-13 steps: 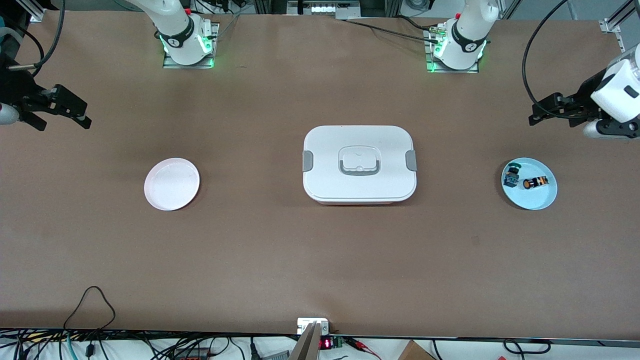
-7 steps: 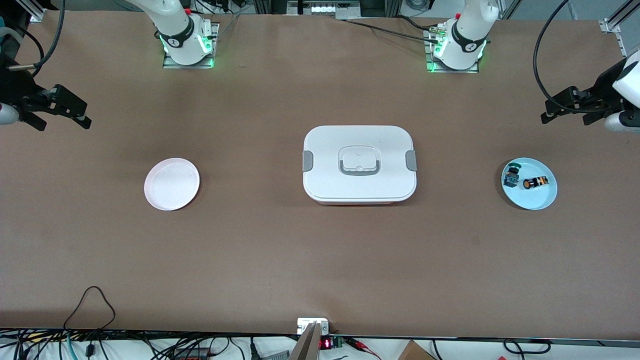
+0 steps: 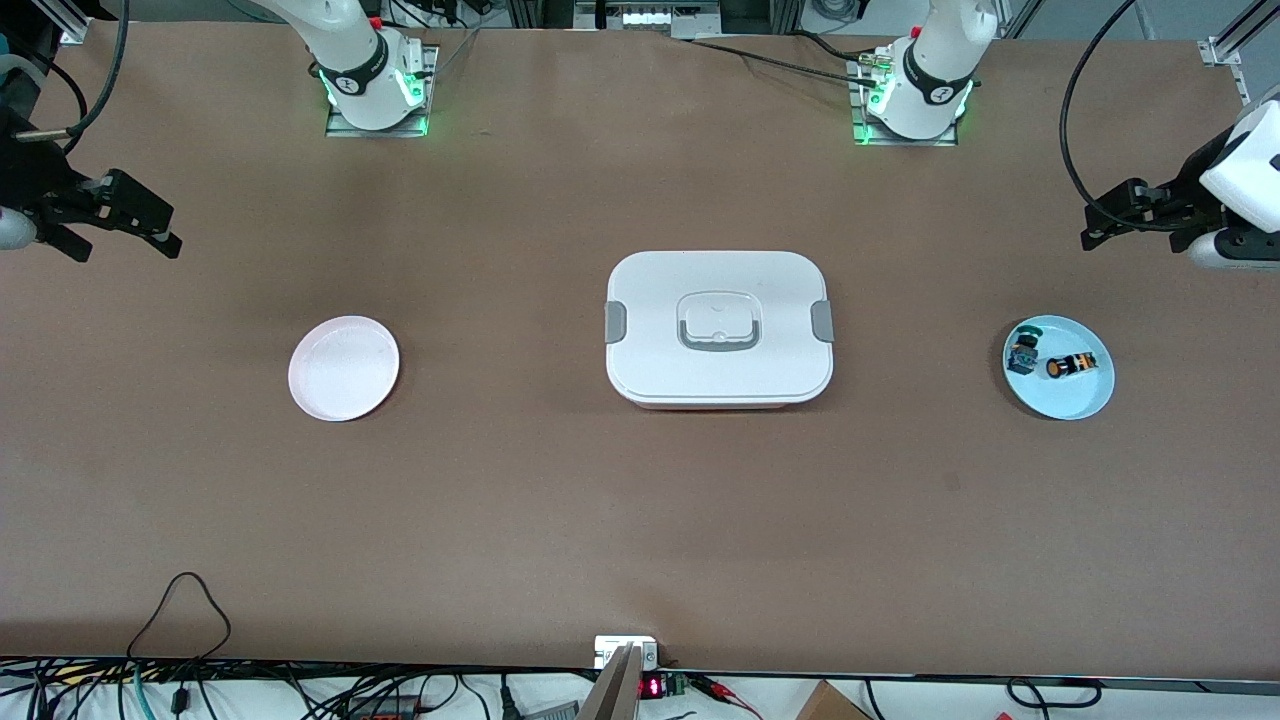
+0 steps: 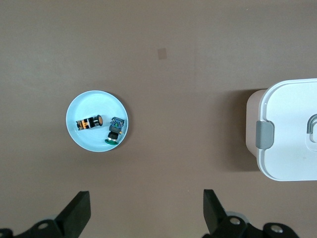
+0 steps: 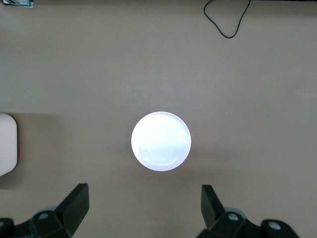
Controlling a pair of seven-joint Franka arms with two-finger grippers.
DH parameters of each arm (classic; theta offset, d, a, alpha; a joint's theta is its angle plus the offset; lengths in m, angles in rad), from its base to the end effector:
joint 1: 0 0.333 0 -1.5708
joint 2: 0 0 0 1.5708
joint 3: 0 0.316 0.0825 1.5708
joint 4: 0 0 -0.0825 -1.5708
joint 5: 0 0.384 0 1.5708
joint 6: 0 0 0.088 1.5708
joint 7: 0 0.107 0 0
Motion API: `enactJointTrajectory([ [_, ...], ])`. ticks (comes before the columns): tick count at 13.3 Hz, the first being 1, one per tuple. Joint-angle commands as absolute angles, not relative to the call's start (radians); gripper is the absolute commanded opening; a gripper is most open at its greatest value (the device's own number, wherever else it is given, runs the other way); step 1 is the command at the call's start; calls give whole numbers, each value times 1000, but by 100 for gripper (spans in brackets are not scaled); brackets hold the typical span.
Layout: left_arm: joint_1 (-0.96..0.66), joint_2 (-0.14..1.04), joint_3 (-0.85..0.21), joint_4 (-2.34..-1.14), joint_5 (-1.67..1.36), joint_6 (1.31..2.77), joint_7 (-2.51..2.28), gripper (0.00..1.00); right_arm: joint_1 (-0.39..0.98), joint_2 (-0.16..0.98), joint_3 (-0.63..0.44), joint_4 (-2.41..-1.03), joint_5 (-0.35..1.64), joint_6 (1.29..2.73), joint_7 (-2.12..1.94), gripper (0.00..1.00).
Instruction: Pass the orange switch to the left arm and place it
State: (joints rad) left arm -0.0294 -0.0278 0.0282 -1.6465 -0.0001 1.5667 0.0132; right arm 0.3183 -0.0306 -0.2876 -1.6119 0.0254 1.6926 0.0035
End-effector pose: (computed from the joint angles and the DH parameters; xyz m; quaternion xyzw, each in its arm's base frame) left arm 0.5435 -0.0005 0.6038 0.9996 -0.0072 -0.0260 0.0006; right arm 0.5571 0.0170 0.6326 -0.9983 -0.0126 -0.0547 0.0179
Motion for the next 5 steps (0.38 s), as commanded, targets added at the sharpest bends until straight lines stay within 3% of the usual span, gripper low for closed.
enactJointTrajectory([
  [1,-22,-18,23,-1621,14,1551,21,100,304,-34,-287,-1615,28,1686,5,100],
  [5,-17,-18,26,-1624,0,1552,23,100,291,-34,-288,-1618,28,1686,5,100],
])
